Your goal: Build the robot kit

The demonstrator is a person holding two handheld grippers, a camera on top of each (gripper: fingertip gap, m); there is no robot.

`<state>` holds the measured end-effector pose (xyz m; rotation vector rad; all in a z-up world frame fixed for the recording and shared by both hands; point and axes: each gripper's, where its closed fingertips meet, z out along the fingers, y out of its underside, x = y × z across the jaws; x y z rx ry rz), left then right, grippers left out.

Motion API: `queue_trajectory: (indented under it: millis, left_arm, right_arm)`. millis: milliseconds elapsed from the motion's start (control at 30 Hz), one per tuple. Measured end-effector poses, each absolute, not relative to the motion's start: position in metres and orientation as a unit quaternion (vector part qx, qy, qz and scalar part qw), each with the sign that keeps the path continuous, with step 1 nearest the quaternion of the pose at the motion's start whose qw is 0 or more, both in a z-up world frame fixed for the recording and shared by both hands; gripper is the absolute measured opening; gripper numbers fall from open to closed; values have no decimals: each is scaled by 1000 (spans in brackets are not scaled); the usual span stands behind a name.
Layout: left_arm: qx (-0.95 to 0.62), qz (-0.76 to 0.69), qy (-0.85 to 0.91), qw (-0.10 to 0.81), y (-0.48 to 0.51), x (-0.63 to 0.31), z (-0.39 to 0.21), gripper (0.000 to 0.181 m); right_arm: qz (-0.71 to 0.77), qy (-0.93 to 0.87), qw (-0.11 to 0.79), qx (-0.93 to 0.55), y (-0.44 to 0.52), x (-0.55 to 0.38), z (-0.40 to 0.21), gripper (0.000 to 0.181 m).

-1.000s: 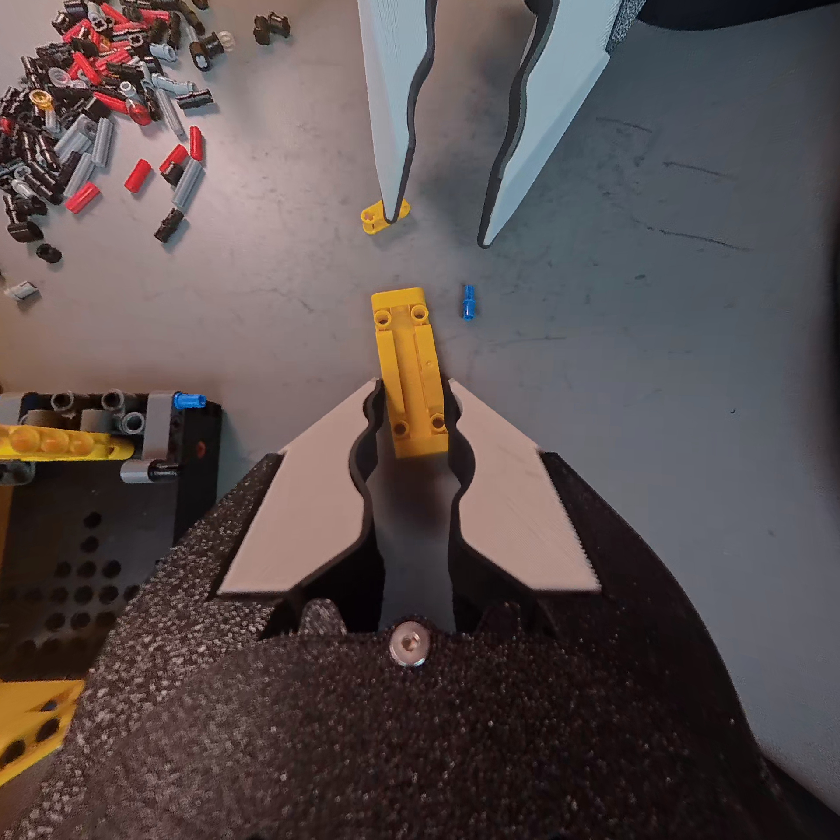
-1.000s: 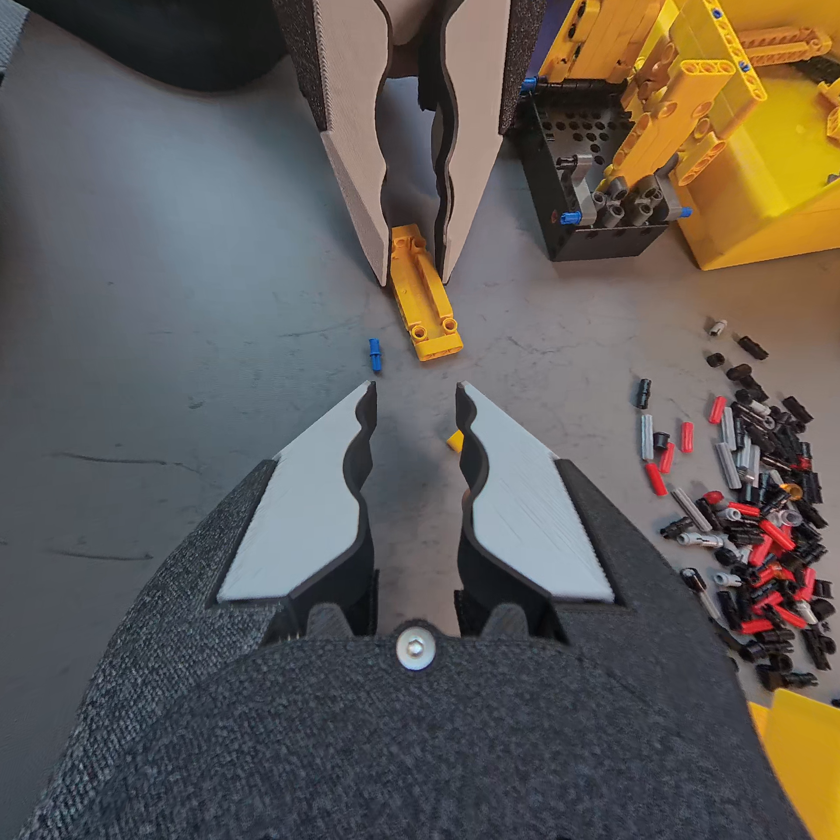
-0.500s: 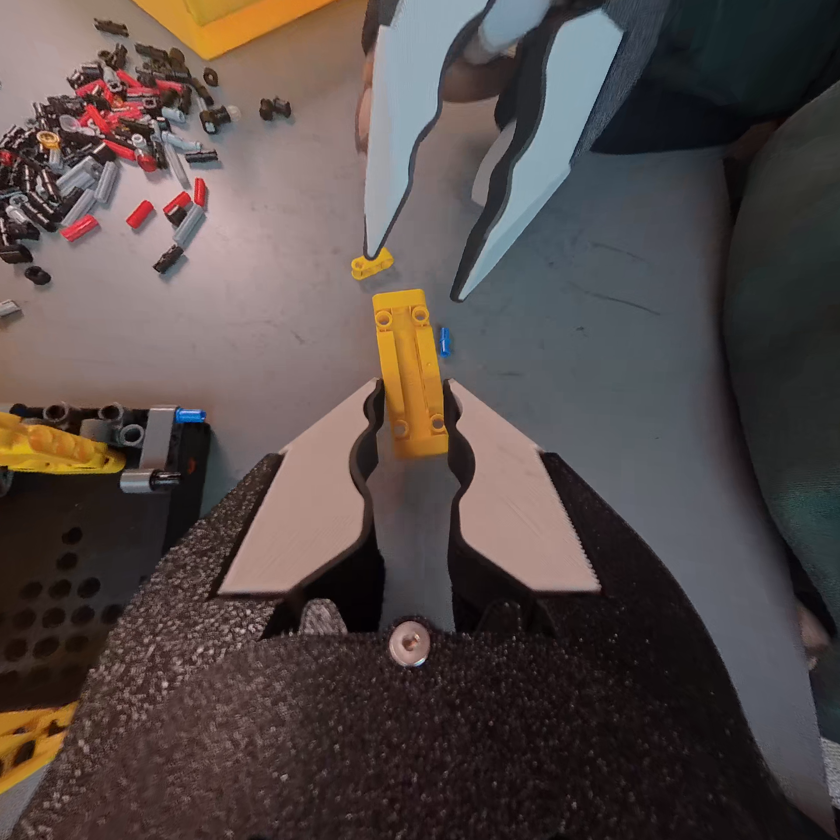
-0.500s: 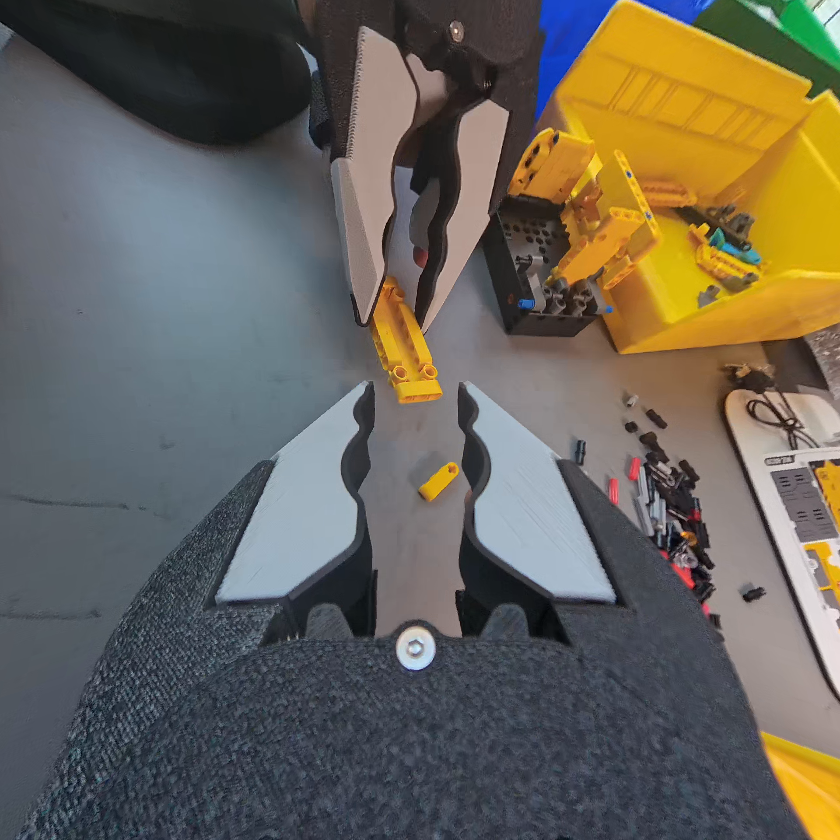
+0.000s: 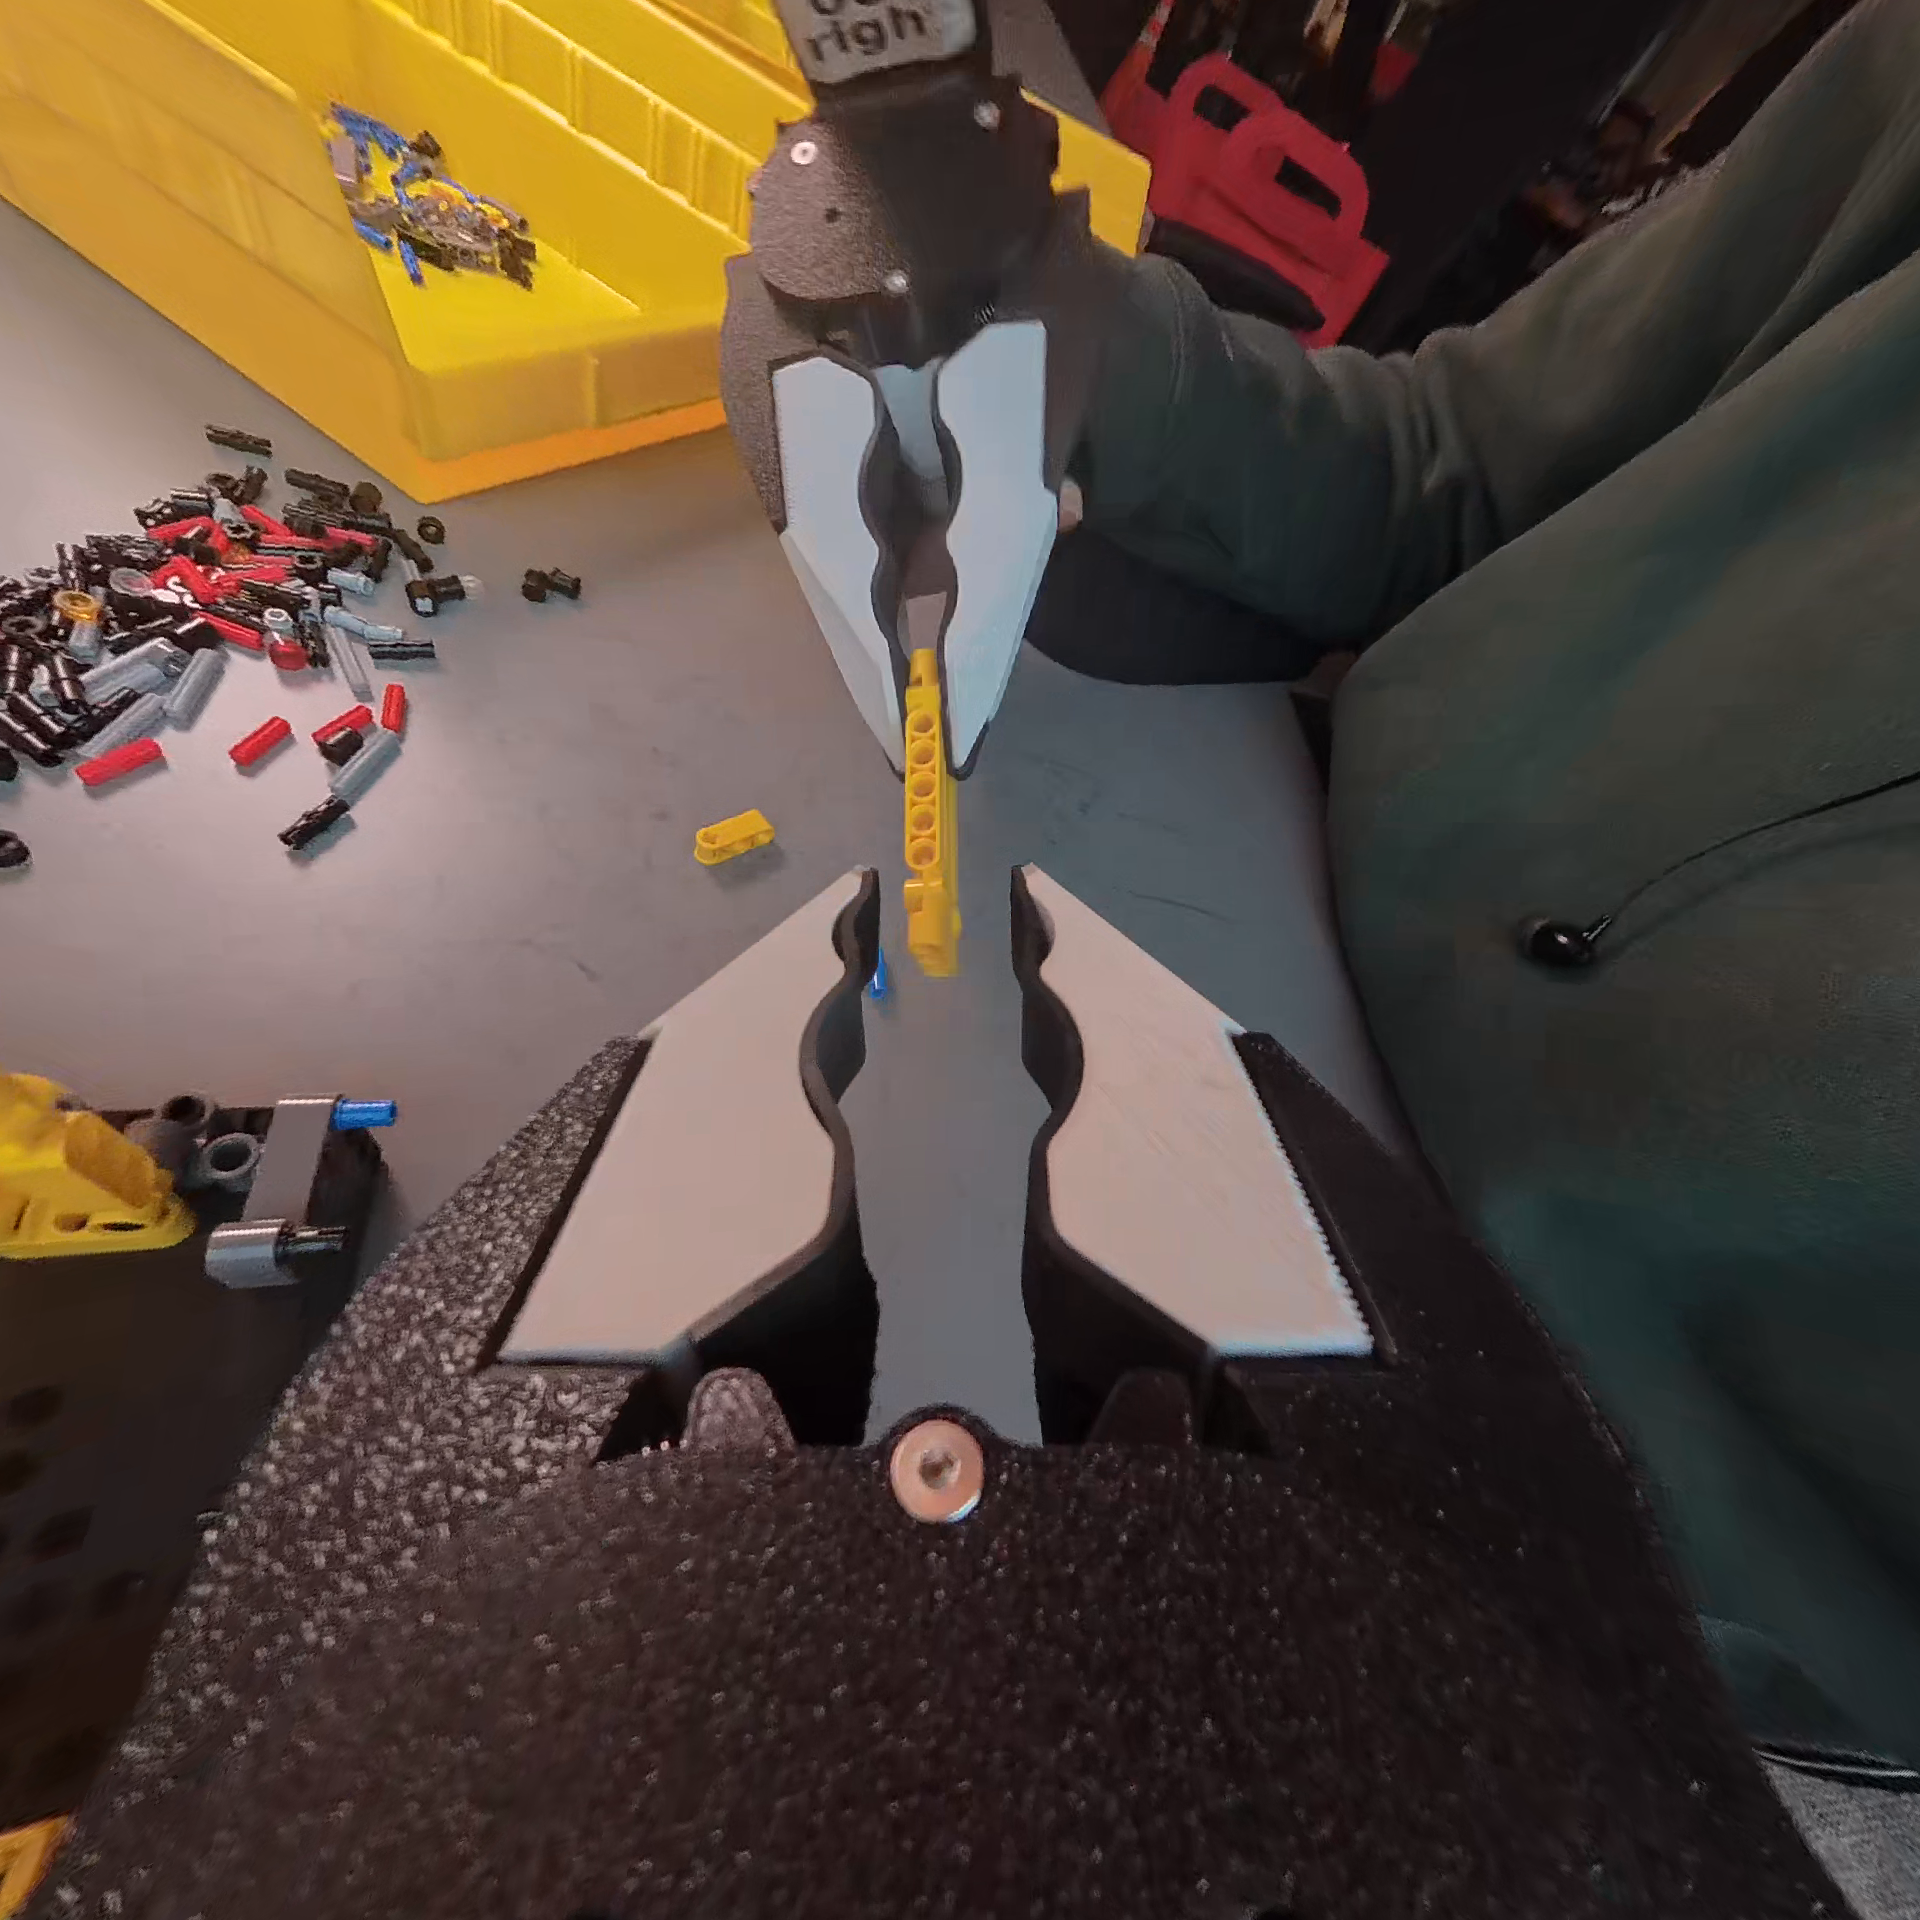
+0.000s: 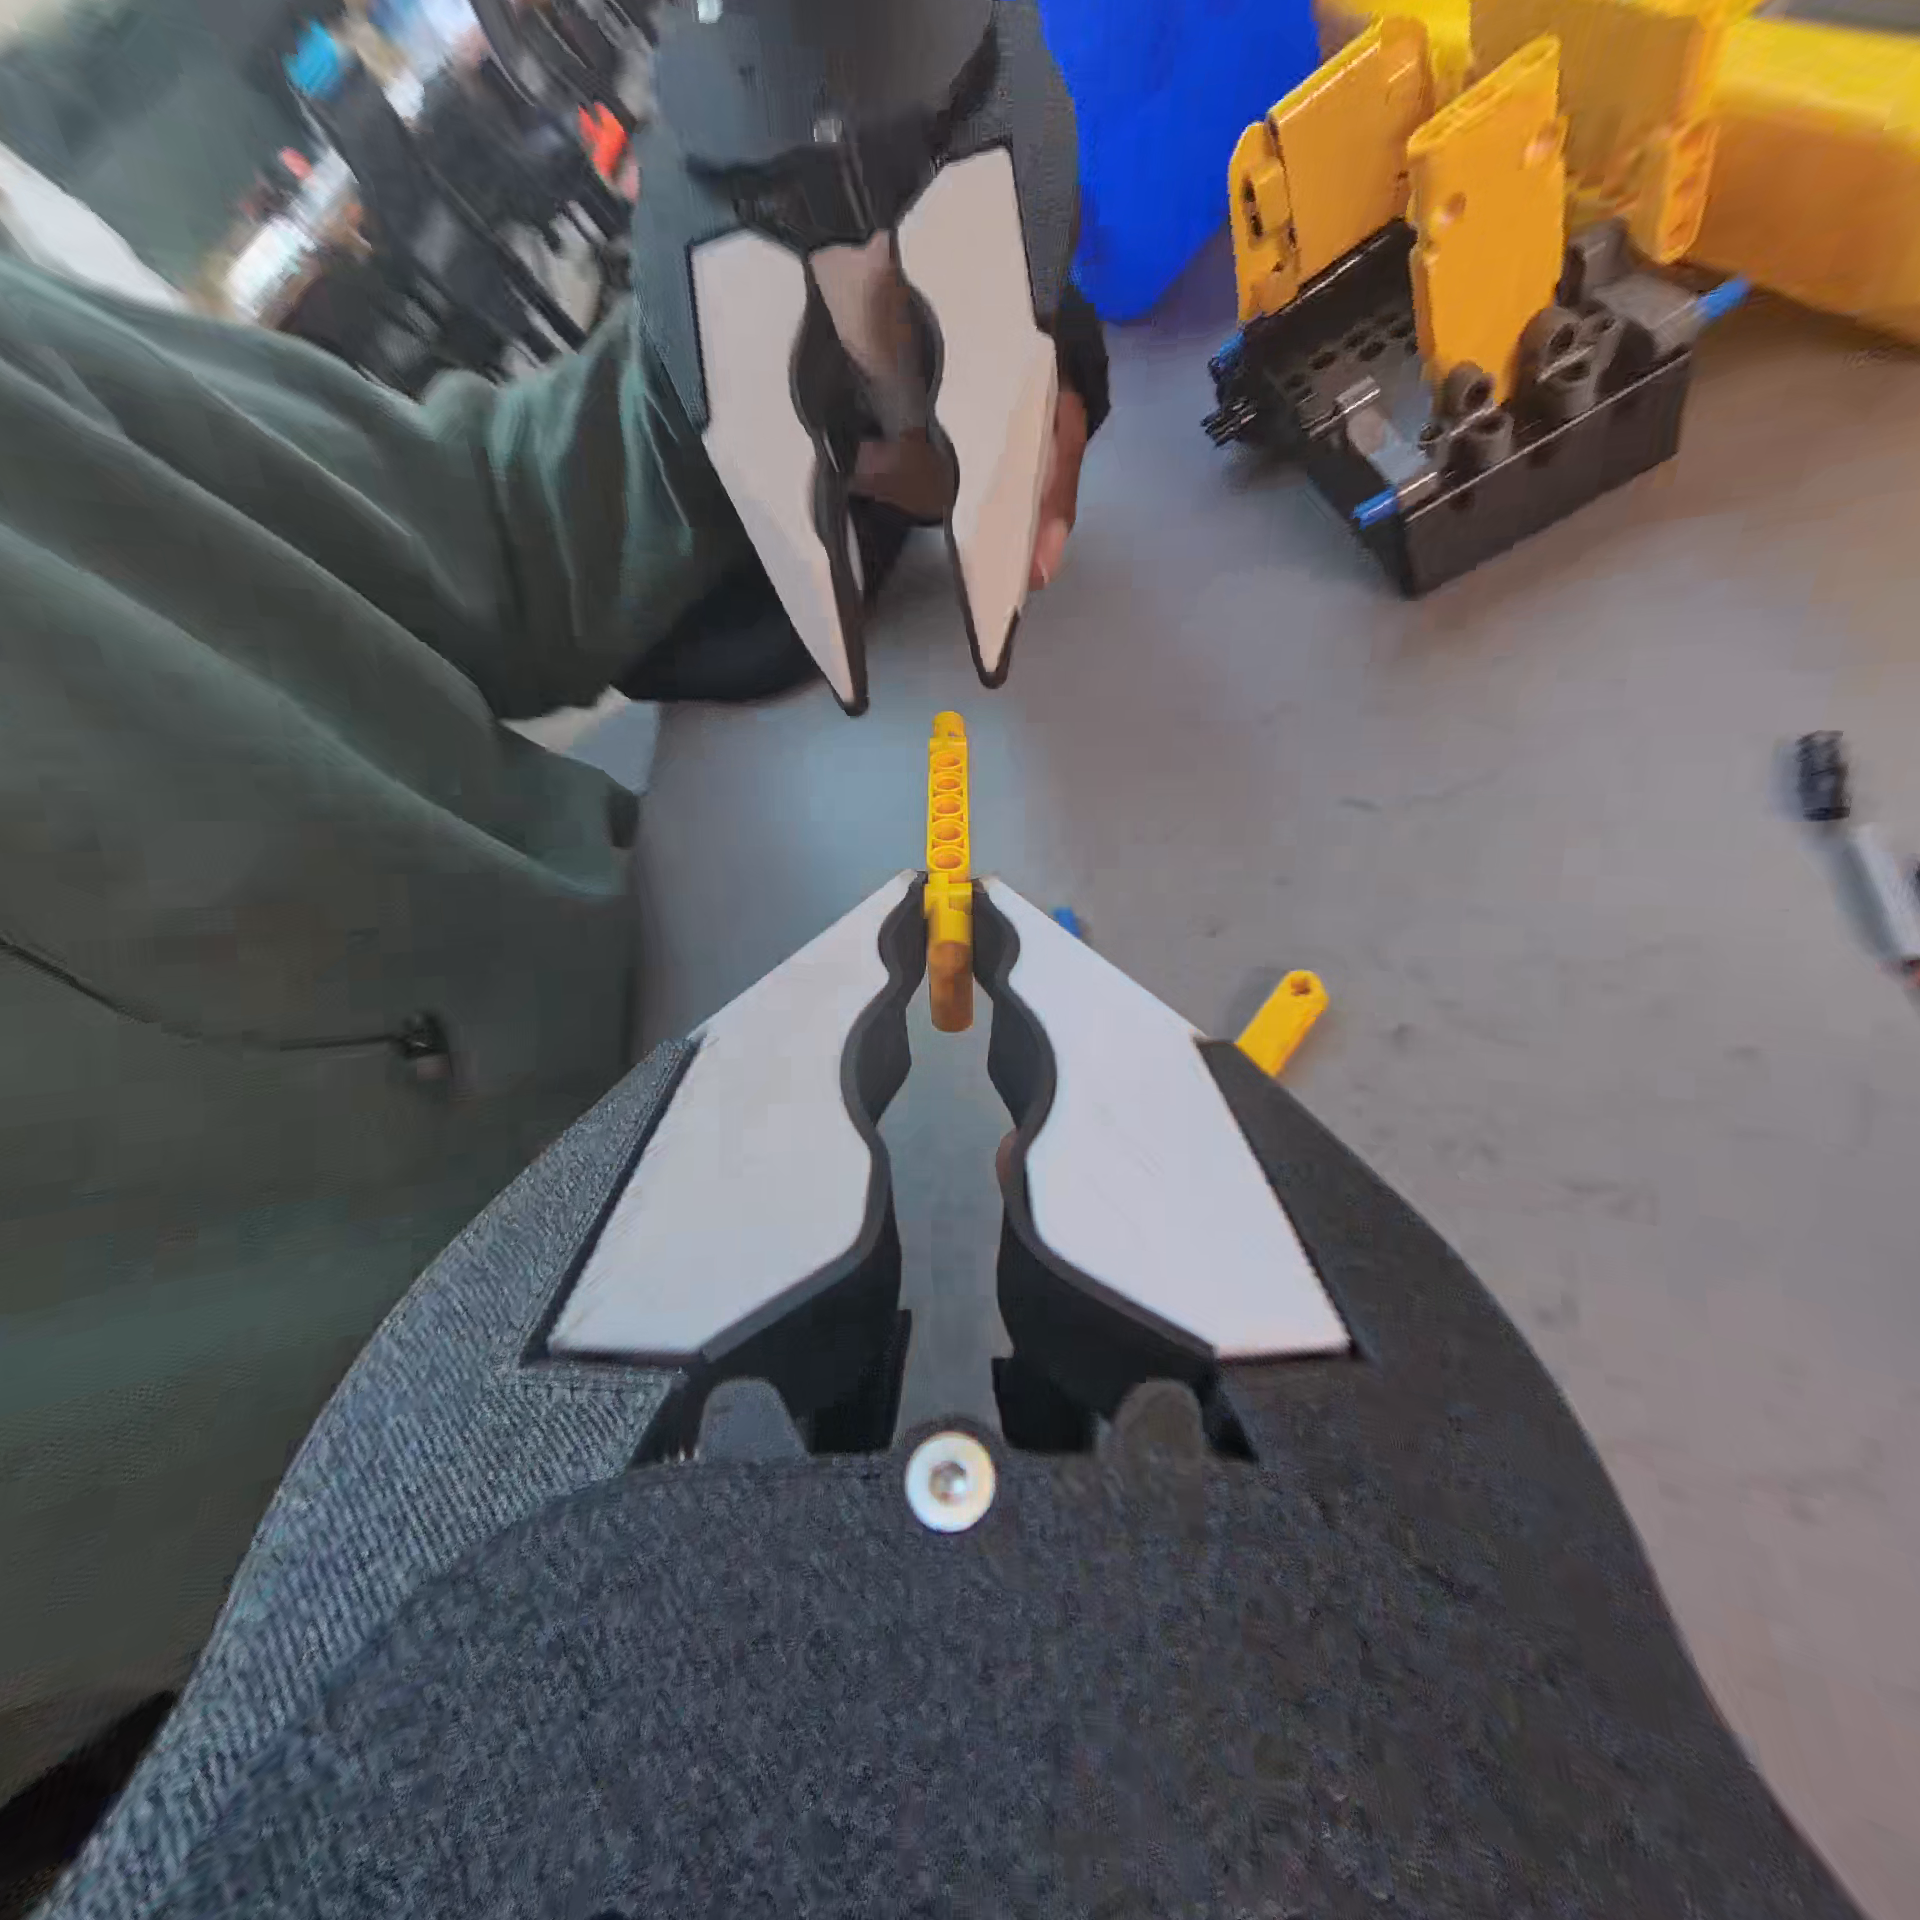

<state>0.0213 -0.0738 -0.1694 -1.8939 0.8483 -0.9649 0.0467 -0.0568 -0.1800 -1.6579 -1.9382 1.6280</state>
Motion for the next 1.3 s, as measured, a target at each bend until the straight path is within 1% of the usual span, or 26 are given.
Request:
queue_trajectory:
  millis: [67, 100, 133, 233, 267, 300, 367, 400, 433, 467, 500, 533, 567, 633, 700, 733, 800, 900, 1000, 1100, 1200, 1233, 1300]
  left_arm:
    - [-766, -360, 344, 407, -71, 27, -180, 20]
    - [-769, -360, 347, 399, -72, 30, -183, 18]
    - [-770, -364, 347, 393, -74, 32, -185, 12]
    - [-780, -390, 314, 376, -72, 32, -184, 9]
    - [-781, -409, 297, 366, -72, 32, -183, 7]
    - [-782, -430, 279, 355, -72, 32, -183, 7]
    - [-775, -475, 250, 332, -75, 35, -180, 7]
    - [-774, -488, 240, 325, -75, 36, -180, 7]
    - [-773, -497, 235, 317, -76, 37, -181, 7]
    - [-773, -503, 232, 309, -77, 38, -183, 7]
    - [-773, -509, 228, 302, -78, 40, -185, 7]
    - [-772, -516, 224, 296, -78, 41, -186, 7]
    - [-771, -522, 222, 290, -79, 43, -187, 7]
    - [-777, -515, 224, 283, -79, 44, -193, 7]
    - [-777, -506, 239, 288, -80, 46, -194, 7]
    - [-778, -492, 249, 299, -79, 44, -193, 11]
    - [-785, -453, 263, 331, -73, 35, -191, 20]
    - [-810, -370, 278, 361, -61, 17, -201, 22]
    - [-826, -307, 306, 359, -58, 11, -216, 23]
    - [-832, -273, 337, 346, -61, 14, -228, 25]
    - [-828, -251, 362, 346, -63, 19, -231, 24]
    - [-825, -248, 368, 350, -63, 21, -230, 24]
    - [-821, -243, 377, 354, -64, 27, -230, 22]
  right_arm:
    - [580, -597, 16, -554, -60, 44, -175, 6]
    - [586, -586, 10, -559, -59, 42, -175, 7]
    - [593, -576, 5, -562, -58, 40, -174, 7]
    - [596, -569, 7, -567, -55, 38, -176, 9]
    - [580, -592, 31, -559, -54, 38, -178, 10]
    - [553, -630, 83, -540, -51, 37, -180, 16]
    - [467, -727, 228, -448, -53, 38, -179, 32]
    - [419, -760, 291, -402, -55, 38, -178, 37]
    - [378, -783, 327, -369, -59, 38, -178, 41]
    - [351, -801, 336, -350, -65, 39, -182, 47]
    - [330, -812, 341, -339, -70, 38, -186, 48]
    - [310, -821, 347, -330, -72, 37, -191, 45]
    - [284, -829, 354, -326, -70, 36, -198, 30]
    - [266, -838, 349, -326, -69, 36, -207, 26]
    - [292, -837, 315, -340, -72, 42, -208, 26]
    - [302, -836, 299, -347, -72, 46, -207, 26]
    - [314, -833, 272, -365, -66, 55, -207, 26]
    - [307, -838, 215, -396, -58, 75, -219, 26]
    - [267, -849, 165, -424, -48, 92, -241, 27]
    - [262, -847, 170, -430, -45, 93, -240, 27]
    - [261, -843, 173, -437, -42, 92, -240, 35]
    - [272, -840, 173, -436, -43, 91, -237, 37]
    - [303, -821, 192, -444, -40, 85, -225, 36]
